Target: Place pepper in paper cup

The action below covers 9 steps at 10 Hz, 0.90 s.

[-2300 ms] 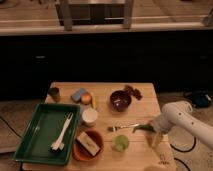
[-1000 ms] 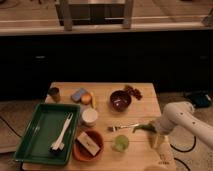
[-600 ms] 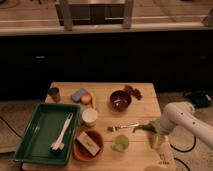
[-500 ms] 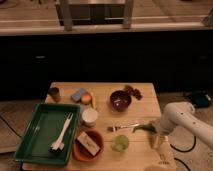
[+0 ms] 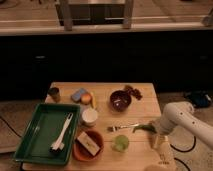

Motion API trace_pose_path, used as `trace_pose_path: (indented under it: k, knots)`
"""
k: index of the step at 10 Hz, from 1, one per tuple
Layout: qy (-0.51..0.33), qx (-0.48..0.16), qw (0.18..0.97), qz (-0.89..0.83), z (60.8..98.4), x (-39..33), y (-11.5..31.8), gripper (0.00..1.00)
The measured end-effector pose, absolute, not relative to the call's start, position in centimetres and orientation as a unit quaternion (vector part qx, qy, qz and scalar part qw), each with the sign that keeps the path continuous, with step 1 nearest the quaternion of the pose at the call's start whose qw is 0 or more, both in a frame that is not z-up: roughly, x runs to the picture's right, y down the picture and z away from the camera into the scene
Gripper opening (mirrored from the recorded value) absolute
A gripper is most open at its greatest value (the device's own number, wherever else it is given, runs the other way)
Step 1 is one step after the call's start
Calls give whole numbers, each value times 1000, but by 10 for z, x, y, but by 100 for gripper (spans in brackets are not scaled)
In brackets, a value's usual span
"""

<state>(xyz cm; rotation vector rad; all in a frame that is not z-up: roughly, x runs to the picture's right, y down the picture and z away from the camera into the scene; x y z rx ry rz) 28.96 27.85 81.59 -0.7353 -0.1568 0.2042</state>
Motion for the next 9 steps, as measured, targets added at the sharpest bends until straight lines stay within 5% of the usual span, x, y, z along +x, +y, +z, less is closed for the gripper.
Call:
trace_pose_path:
  k: [9]
  knots:
    - [-78, -361, 925, 90, 818, 284, 275, 80]
